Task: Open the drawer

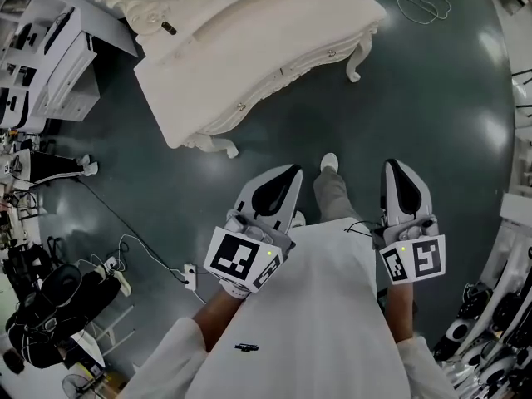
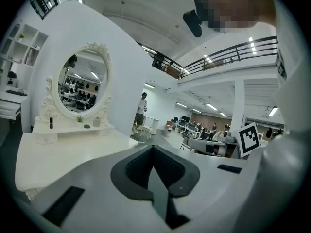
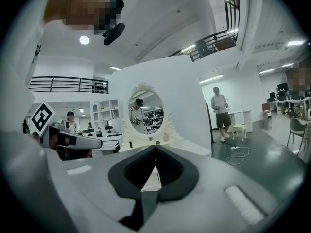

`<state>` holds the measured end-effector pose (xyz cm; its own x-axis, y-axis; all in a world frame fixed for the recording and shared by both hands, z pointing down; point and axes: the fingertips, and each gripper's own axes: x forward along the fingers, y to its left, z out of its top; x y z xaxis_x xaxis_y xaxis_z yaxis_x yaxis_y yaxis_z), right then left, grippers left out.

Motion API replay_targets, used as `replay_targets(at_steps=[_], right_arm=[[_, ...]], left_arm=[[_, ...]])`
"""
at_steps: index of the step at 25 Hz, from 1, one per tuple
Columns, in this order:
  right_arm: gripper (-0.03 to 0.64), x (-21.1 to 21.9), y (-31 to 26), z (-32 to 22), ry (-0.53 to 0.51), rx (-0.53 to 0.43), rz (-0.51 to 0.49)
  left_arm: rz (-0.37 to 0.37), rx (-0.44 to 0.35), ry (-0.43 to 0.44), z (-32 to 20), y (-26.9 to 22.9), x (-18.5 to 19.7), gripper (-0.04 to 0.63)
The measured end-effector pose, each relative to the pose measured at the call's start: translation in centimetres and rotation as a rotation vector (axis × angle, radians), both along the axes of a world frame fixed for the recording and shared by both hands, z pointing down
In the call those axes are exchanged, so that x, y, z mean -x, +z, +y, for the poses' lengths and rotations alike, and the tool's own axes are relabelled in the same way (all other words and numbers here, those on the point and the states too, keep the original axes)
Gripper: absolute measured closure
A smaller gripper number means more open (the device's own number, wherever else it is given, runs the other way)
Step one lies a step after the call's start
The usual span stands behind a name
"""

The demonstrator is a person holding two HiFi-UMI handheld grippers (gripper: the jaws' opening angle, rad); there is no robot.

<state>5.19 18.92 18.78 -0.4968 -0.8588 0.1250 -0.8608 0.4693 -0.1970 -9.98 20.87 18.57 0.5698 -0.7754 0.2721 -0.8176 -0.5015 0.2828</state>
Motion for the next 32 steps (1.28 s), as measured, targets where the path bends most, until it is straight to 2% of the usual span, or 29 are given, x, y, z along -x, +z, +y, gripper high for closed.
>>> replay_targets(at_steps=[8,17,23,32], right_arm=[[0.606,-2.8,-0.8,-9.4,-0.031,0.002,-0.025],[0.606,-4.8,0.2,-18.7,-0.092,0.001,-0.068],[0.606,-6.4,1.9,-21.8,-0.112,0.046,-0.135],[0.606,-6.0,3.6,-22.9,-0.16,0.063,-0.091]], left_arm=[[-0.03,-0.011,-0.058,-9.0,-1.6,-1.7,0.586],[-0.076,0.002,-0.143,-16.4,-1.5,-3.2,0.587],[-0.098,0.037,-0.199,-18.4,-0.6,-4.1,0.586],[-0.11,0.074,-0.207,-19.9,1.0,-4.5,0.586]])
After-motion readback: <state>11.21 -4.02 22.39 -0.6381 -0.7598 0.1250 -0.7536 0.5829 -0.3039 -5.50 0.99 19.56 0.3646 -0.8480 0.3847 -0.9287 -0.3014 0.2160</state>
